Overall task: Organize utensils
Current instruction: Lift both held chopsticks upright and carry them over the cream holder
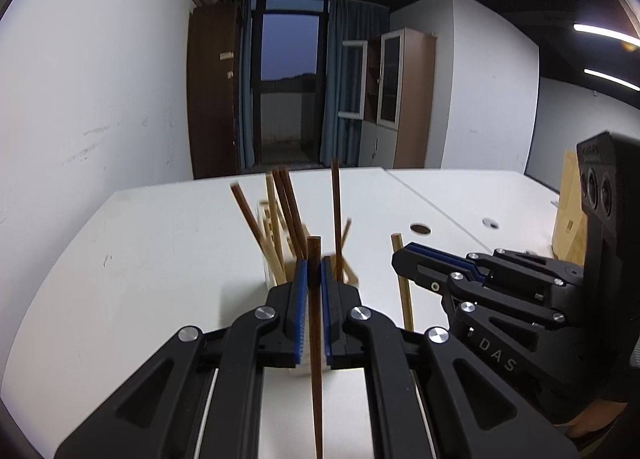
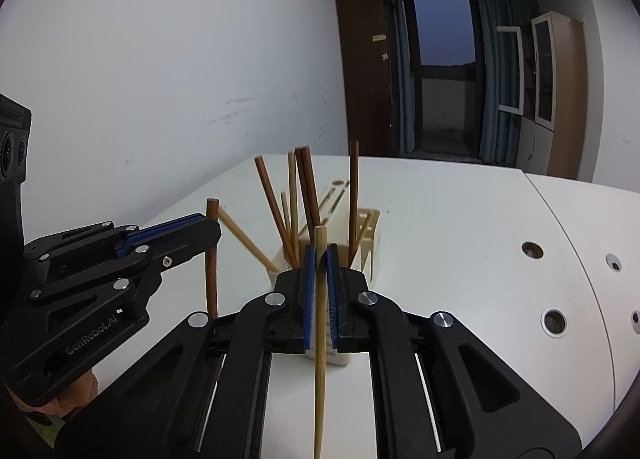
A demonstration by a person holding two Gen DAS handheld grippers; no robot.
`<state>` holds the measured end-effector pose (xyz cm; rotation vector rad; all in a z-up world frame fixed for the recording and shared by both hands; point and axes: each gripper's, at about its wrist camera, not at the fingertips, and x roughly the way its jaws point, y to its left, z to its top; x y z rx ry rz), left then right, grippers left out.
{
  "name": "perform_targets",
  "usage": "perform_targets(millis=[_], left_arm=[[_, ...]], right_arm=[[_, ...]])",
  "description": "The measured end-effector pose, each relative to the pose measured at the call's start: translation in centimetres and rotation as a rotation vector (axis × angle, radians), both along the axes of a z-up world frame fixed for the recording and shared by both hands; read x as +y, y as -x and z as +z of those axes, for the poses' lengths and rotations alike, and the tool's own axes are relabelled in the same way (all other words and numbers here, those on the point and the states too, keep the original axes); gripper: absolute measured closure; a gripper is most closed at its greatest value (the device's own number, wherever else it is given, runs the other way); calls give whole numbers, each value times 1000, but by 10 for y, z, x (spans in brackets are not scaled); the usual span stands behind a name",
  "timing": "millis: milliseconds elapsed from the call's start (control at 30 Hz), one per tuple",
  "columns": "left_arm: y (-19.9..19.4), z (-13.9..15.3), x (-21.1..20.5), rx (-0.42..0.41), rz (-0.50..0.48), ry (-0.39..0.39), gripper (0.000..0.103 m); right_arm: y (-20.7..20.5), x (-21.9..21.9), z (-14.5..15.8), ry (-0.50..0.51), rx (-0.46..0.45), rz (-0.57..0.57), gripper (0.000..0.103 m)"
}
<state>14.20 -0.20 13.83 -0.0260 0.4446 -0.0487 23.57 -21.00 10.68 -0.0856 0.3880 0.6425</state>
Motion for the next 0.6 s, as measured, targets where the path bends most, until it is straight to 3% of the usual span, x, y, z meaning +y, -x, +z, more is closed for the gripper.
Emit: perform_targets(millis=[167,300,600], left_arm=[[-3,14,0,-72,25,-16,96],[-6,25,4,-124,23,15,96],[-6,31,5,-223,22,30,96]], right_arm=[[-13,-4,17,-72,-39,0,98],[-18,-5,22,-89,-69,8,98],[-21,-9,35,-144,-159,19,98]])
